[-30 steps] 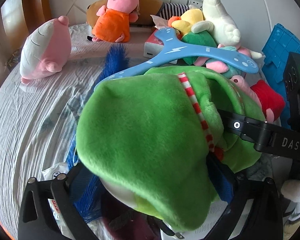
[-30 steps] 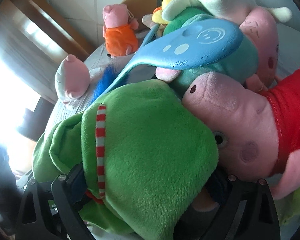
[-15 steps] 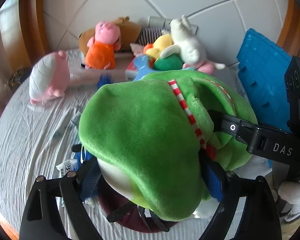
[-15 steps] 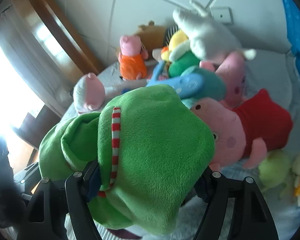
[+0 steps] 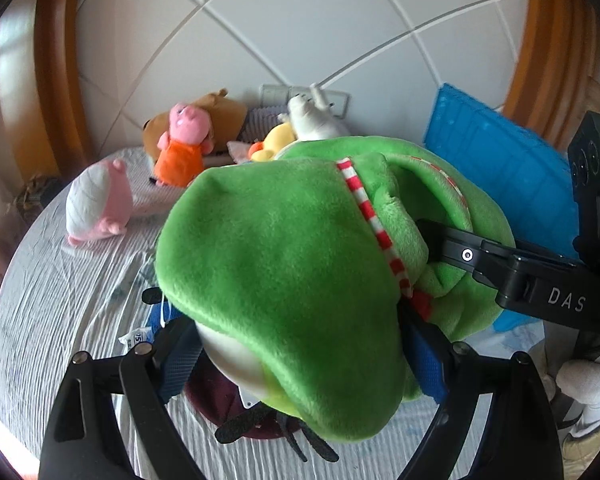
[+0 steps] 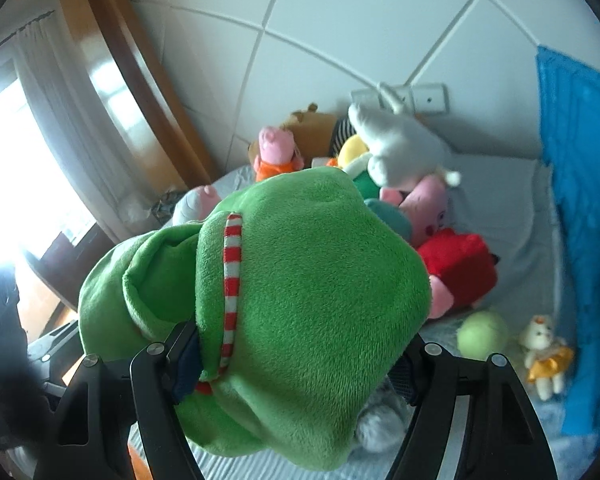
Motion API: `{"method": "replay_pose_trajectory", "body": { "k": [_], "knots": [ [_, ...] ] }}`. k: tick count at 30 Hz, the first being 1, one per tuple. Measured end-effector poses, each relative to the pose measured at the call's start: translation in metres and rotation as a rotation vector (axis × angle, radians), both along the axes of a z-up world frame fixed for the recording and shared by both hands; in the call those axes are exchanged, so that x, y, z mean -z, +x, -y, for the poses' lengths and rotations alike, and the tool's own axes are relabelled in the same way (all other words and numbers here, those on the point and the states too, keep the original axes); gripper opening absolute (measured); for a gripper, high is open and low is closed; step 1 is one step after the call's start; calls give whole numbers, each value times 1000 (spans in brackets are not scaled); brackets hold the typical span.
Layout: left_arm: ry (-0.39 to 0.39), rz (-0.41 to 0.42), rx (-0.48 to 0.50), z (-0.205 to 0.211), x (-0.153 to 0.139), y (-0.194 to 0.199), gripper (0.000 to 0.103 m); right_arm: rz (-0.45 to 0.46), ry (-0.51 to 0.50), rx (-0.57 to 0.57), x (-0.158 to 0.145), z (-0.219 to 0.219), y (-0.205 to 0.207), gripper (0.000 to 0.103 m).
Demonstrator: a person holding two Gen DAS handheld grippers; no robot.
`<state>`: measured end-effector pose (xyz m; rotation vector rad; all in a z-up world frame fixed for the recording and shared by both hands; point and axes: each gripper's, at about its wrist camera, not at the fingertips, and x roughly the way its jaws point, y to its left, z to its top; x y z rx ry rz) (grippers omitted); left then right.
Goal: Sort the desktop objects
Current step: 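Lift the green dinosaur with both tools and carry it over the blue bin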
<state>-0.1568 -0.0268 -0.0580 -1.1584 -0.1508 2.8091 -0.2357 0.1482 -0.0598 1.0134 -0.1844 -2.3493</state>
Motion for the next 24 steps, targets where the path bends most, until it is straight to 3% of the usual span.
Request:
{"method": "replay_pose_trajectory", "body": {
  "k": [9,13,24],
  "knots": [
    [-16,-18,146,-16,-16,39,90,-13,-15,138,-13,-25,61,74],
    [-5,-64,207,-34,-41,44,90,-33,-16,210,-25,-43,87,74],
    [21,-202,366,-88,-119,51,90,-198,12,345,-118,-99,127,74]
  ]
}}
